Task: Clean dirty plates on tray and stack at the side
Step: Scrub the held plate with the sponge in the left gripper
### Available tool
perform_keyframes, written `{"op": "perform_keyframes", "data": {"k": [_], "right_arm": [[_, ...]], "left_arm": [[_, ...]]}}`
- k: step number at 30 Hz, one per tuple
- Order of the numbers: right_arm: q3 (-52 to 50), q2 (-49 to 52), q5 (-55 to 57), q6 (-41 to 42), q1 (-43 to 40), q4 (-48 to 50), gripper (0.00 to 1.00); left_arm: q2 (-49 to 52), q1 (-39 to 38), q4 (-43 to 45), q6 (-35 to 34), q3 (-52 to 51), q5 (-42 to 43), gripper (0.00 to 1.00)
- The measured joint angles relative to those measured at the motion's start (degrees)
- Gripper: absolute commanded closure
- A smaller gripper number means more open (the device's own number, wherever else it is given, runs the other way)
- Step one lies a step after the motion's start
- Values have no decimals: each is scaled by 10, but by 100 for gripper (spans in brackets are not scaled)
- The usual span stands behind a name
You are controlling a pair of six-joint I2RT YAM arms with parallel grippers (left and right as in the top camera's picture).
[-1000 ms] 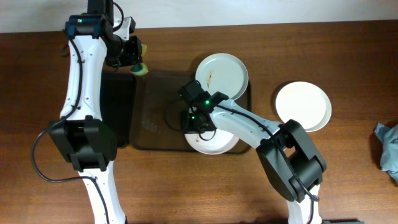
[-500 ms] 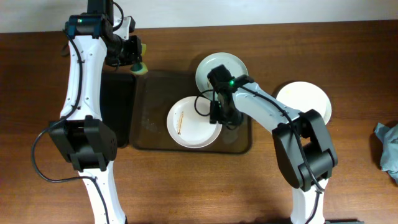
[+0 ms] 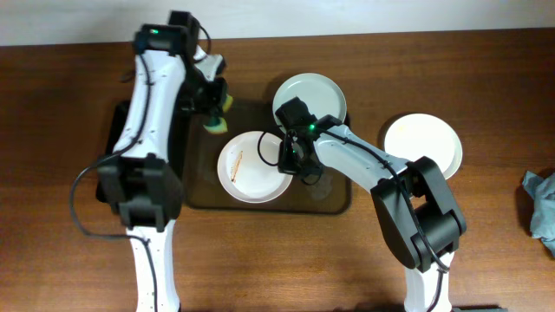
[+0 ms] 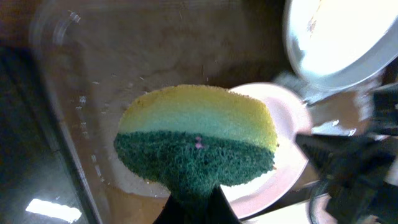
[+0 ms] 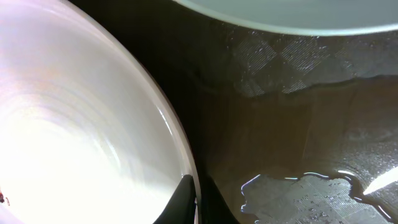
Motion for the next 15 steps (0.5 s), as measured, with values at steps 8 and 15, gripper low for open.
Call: {"op": "perform_keyframes", "data": {"k": [8,15], "right_arm": [[0,0,-3,0,-1,2,96],[-1,0,-5,2,-2,6,96]], "left_arm": [[64,-45,-47,17,-31,-13,99],[45,-66,106,-16,-183,-43,99]]}}
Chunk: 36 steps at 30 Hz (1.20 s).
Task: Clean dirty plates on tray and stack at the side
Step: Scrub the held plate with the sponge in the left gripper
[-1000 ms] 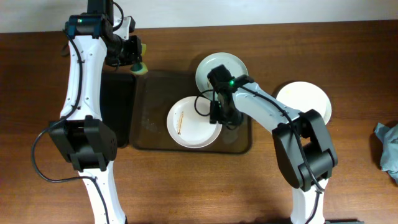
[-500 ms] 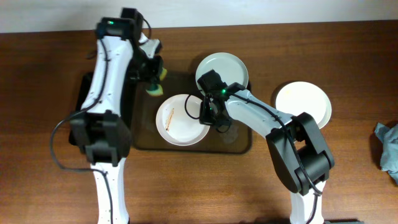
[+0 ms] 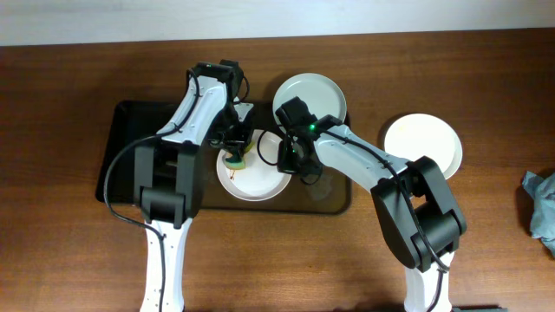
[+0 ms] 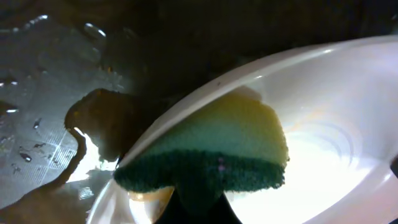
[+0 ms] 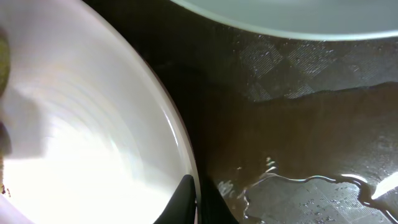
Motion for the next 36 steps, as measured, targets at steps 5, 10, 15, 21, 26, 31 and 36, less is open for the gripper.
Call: {"op": "perform_keyframes", "data": {"k": [5,10,15,21,26,31,36], "right_arm": [[0,0,0,0,0,0,96],[0,0,-9,-2,2,-2,96],[0,0,3,9,-5,8,96],[0,0,10,17,-7,10,96],[0,0,7,17,-9,16,96],[-1,0,-3,15,-7,16,96],[-3,0,-5,10,-7,9,96]], "left_arm": [[-34,-3,-23,-18,-75,-27,99],[-31,-3,-61,-21,-94,-30,99],[-53,-5,167,-23,-97,5,99],[-68,-19,206,-78,-123,-26,99],[-83,-27,190,-183,-142,-145,99],[-114,-29,209,-219,-211,-186,99],[-115,-11,144,-170,-212,-105,99]]}}
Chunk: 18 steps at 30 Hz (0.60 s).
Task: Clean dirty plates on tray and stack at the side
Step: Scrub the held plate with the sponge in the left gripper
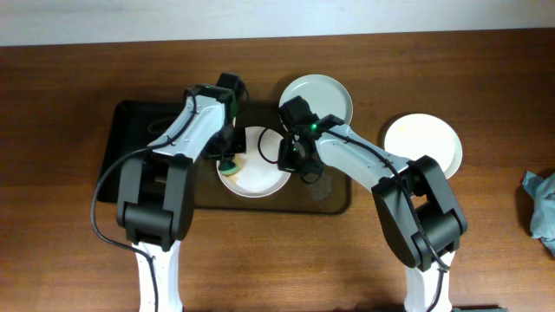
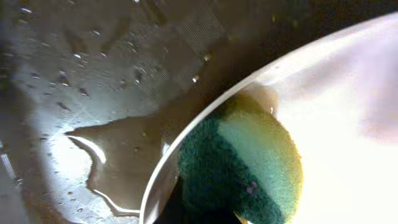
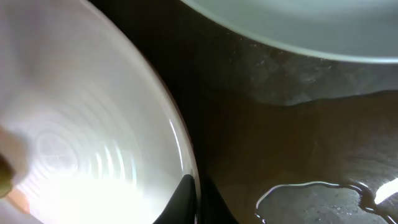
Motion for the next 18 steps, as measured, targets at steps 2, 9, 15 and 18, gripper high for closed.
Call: {"op": "perform_keyframes", "data": {"k": [2,9,15,18], "right_arm": [[0,0,1,0,0,0,96],[0,-1,7,-1,-4,0,96],[0,-1,7,-1,-4,11,96],[0,-1,5,0,-3,14,96]], "left_arm": [[0,9,-11,26,-1,46,99],[-5,-9,92,131,-19,96,99],[-5,-38,175,-4,-19,-83,99],[8,-45,131,-22,18,-119,99]]}}
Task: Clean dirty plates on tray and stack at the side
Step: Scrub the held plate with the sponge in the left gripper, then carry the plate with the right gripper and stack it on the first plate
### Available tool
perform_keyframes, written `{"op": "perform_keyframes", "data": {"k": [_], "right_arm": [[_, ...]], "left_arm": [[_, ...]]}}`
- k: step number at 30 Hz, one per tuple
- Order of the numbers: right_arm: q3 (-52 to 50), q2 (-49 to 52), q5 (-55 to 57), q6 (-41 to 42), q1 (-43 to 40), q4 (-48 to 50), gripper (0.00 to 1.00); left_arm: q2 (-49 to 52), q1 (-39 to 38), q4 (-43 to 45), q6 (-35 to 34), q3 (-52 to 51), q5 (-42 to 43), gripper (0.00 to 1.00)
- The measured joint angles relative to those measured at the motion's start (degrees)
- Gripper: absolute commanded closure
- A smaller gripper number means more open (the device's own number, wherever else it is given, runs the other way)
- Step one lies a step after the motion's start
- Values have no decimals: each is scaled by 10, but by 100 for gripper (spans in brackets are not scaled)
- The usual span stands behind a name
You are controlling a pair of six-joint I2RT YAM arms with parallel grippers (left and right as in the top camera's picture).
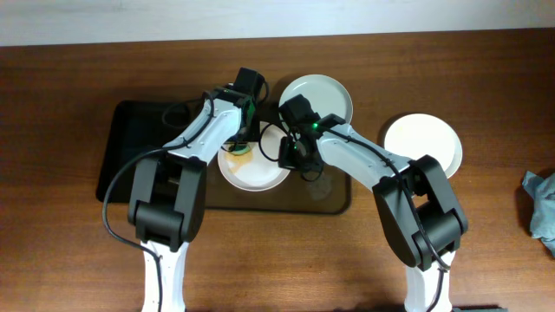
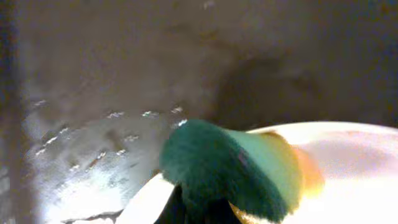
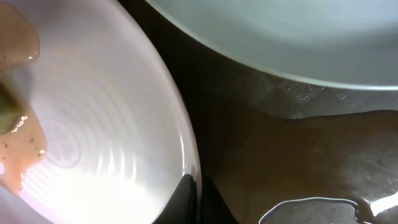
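A white plate [image 1: 260,173] lies in the middle of the dark tray [image 1: 130,139]. My right gripper [image 1: 295,156] is shut on its right rim [image 3: 189,168]. An orange-brown smear [image 3: 25,149] shows on the plate's left side. My left gripper [image 1: 240,143] is shut on a green and yellow sponge [image 2: 239,171], which rests on the plate's far left edge. A second white plate [image 1: 316,95] lies at the tray's far right corner. A third white plate [image 1: 422,143] lies on the table to the right of the tray.
The tray floor is wet, with puddles [image 3: 311,208] near the held plate. A grey-blue cloth [image 1: 542,212] lies at the table's right edge. Both arms [image 1: 373,165] cross over the tray's middle.
My left gripper and the sponge have moved from the plate's left side to its far left edge. The right gripper still clamps the rim. An orange-brown smear now shows on the plate.
My left gripper held the sponge over the tray left of the plate, which carried a thin orange streak, while the right gripper held the rim. The sponge then sat on the plate's left part, later at its left rim, now at its far left edge.
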Motion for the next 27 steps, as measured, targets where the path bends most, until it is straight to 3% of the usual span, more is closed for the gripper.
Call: {"op": "perform_keyframes", "data": {"k": [7,11,14,15,16,22,27], "right_arm": [[0,0,-9,0,4,1,96],[0,0,-7,-3,3,-11,96],[-2,0,-13,-1,3,-2,88],[-5,2,-14,-4,3,2,88],[-5,4,-18,-2,3,15,96],[-5,-4,-54,-8,2,-19,96],[-12,-192,95,-58,4,-106,96]], "left_arm": [[72,10,-202,-3,181,-20,99],[75,83,-260,10,289,2,99],[76,109,-259,33,299,46,99],[76,108,-259,37,299,54,99],[76,107,-259,41,299,57,99],[76,106,-254,43,299,62,99],[76,106,-242,43,299,66,99]]}}
